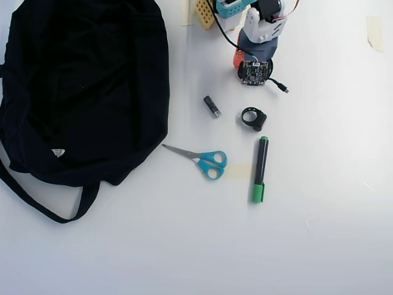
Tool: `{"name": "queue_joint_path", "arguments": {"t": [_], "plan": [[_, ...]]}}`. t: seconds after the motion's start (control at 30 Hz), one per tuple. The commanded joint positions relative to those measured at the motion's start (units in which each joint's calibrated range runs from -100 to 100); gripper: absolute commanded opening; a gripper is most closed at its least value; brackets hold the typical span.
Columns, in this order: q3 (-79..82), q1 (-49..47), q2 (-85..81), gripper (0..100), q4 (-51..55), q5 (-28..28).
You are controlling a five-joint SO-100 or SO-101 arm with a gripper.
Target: Put the cable into the black bag
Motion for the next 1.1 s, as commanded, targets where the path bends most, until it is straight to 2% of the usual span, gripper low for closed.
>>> {"name": "queue_joint_path", "arguments": {"t": [0.0,0.37,1.07], "plan": [[-0.5,0.3,-0.2,11,-0.6,0.0],[-0.4,0.3,-0.2,2,-0.6,0.0],[-5.2,0.1,-1.3,2,-0.6,0.1]]}}
